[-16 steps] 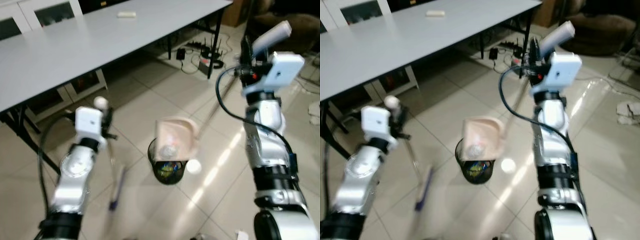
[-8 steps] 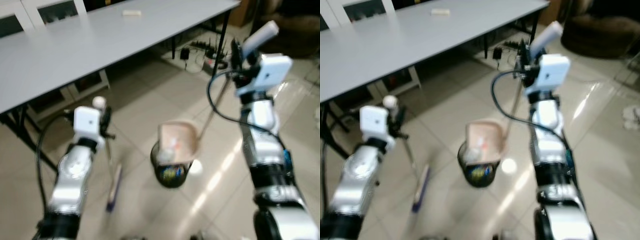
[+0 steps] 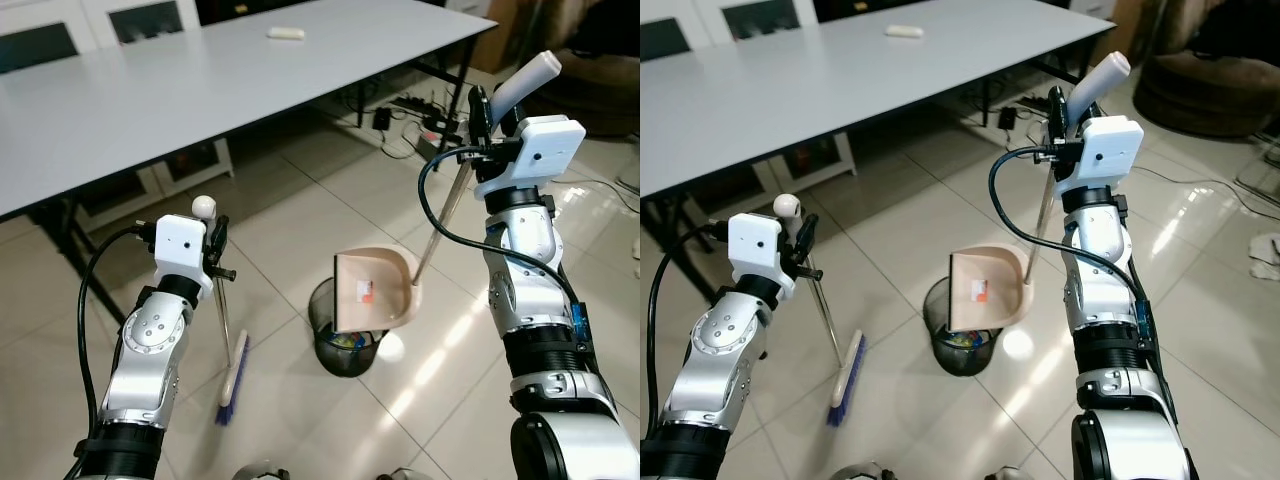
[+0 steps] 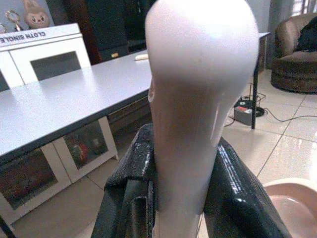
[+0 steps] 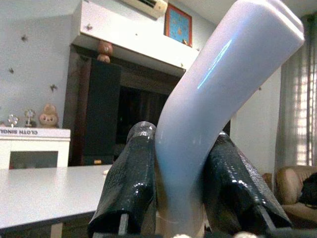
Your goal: Sweep floor
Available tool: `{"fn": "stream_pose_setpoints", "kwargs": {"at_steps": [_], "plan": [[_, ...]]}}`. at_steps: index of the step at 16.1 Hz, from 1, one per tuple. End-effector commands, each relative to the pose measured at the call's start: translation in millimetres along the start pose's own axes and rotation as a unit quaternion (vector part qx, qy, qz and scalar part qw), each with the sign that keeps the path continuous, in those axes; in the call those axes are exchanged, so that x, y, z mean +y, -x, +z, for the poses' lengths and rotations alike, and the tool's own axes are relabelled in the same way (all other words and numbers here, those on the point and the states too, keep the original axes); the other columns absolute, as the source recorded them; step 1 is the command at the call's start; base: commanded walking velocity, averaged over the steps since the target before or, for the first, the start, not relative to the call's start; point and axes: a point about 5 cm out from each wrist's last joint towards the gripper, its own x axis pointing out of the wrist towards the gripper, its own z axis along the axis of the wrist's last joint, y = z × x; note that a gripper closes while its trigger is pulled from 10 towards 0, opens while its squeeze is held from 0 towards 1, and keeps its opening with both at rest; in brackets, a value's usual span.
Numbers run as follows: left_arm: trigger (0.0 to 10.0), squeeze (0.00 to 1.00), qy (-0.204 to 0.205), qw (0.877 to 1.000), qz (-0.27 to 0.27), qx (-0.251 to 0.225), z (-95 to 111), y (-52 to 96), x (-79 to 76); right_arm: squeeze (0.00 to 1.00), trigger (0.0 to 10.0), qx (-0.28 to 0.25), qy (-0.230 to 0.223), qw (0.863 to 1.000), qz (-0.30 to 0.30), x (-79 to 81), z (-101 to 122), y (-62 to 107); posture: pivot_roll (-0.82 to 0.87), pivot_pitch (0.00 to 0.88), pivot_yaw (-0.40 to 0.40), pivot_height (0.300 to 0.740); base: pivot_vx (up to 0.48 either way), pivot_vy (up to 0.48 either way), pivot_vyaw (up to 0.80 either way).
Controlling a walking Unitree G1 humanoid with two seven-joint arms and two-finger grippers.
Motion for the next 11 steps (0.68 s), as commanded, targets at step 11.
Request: {"fn": "stream_pose_setpoints", "kwargs": {"at_steps": [11], "plan": [[10.0, 0.0, -0.021, 1.0, -0.014, 0.008, 12.5, -10.7, -15.6, 0.0, 10.0, -0.038, -0.122, 0.992, 0.002, 0.1, 72.9, -23.1, 0.02, 0.038, 0.061, 0.74, 0.0, 0.0, 0.0]]}}
